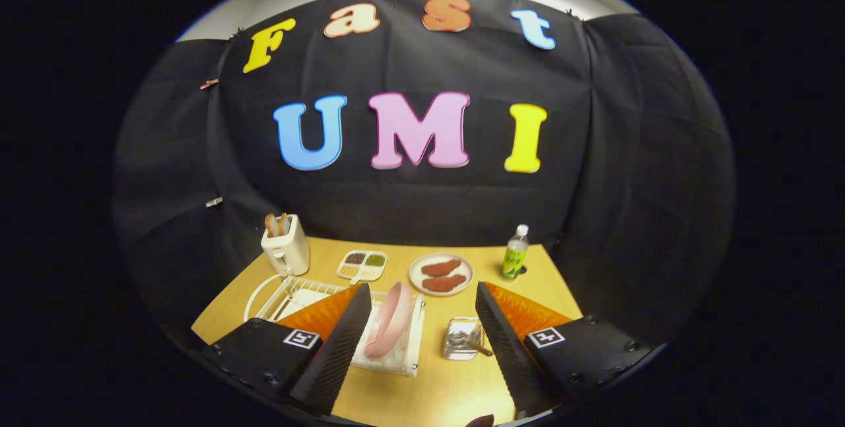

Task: Take the plate from the dish rack, then take the spoon from the basket and place it into the plate.

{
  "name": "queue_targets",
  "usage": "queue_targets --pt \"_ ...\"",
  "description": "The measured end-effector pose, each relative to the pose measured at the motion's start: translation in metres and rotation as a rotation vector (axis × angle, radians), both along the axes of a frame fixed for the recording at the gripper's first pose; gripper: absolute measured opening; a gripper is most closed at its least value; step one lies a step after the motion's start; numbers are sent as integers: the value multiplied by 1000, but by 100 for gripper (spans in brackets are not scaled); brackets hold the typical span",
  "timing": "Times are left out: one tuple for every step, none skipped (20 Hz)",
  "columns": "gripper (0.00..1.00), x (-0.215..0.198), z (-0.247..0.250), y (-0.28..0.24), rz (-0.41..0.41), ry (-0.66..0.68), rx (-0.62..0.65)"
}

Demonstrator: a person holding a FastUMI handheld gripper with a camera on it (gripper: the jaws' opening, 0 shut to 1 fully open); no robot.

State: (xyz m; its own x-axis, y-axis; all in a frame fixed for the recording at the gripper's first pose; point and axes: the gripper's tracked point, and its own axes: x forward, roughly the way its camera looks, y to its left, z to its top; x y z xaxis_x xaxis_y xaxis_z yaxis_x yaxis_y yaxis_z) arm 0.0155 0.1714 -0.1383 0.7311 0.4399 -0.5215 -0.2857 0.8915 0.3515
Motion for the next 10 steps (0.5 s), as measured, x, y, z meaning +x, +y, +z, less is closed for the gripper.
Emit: queue_targets --pt "97 3 -16 10 33 73 6" --pt "97 6 -31 21 60 142 18" --pt "97 10 -46 33 81 207 28" --pt "94 14 -63 41 95 271 26" --pt "92 17 -77 48 110 333 22" --pt "92 22 -89 53 117 391 17" --pt "92 26 -103 59 118 434 20" --pt "90 27 -119 64 116 488 18" --pt "88 28 -131 74 118 547 36" --pt "89 29 -141 81 115 593 51"
